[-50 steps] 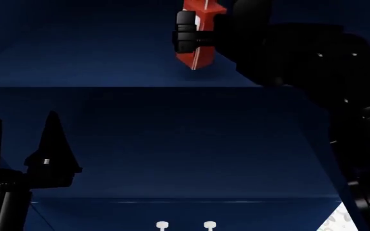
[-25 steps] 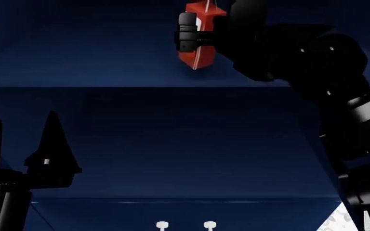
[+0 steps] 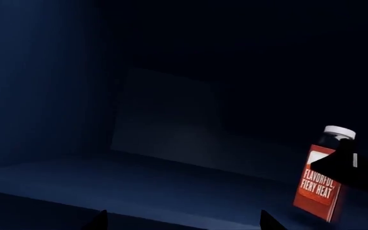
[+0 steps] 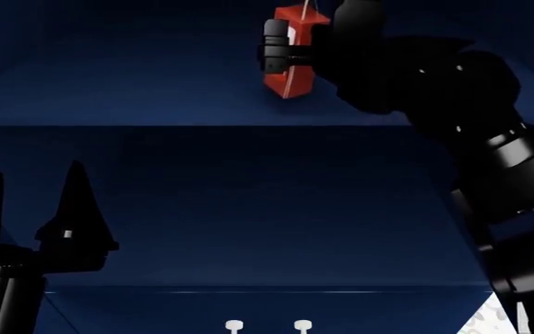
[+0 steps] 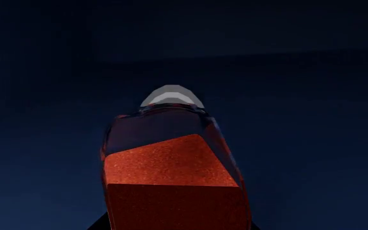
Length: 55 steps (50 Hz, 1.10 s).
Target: Pick the paprika from the counter and place it in the cabinet.
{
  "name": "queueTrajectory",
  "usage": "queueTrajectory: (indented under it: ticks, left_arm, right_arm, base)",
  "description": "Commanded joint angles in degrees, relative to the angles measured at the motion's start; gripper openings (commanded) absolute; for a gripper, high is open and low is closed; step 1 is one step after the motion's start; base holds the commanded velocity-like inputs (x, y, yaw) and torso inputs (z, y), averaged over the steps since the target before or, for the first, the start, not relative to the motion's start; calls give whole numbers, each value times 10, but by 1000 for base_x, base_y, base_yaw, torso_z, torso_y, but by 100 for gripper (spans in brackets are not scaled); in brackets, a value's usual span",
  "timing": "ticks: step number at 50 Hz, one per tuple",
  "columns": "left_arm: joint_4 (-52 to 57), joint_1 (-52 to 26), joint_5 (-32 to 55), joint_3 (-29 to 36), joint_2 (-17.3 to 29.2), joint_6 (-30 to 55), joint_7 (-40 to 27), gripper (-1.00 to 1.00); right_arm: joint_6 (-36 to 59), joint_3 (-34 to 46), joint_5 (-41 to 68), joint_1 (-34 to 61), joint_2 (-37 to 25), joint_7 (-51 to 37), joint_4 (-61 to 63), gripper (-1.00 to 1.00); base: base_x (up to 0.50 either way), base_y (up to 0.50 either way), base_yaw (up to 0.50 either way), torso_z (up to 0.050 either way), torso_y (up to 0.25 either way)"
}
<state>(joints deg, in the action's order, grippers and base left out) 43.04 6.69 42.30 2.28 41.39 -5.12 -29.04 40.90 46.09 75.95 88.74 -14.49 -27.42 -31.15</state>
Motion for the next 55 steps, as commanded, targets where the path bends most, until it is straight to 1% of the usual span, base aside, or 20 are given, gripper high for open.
queueTrajectory:
  ticks: [1, 34, 35, 43, 55]
  left_arm:
    - [2, 2, -2, 1, 0, 0, -1, 100]
    - [-2, -1, -4, 5, -1, 1, 0, 100]
    - [-2, -1, -4, 5, -1, 1, 1, 100]
    - [-3, -2, -4, 6, -1, 2, 1, 100]
    - [-1, -1, -4, 5, 0, 1, 0, 100]
  right_arm:
    - [-16, 7, -43, 16, 13, 38, -51, -100]
    - [-30, 23, -66, 33, 29, 81, -125, -100]
    - [-26, 25, -67, 34, 30, 82, -129, 100]
    - [-18, 34, -70, 35, 39, 93, -148, 100]
    - [-13, 33, -67, 35, 35, 89, -138, 100]
  base:
    - [0, 0, 0, 0, 0]
    - [0, 0, 0, 0, 0]
    - [0, 0, 0, 0, 10]
    - [0, 0, 0, 0, 0]
    - [0, 0, 0, 0, 0]
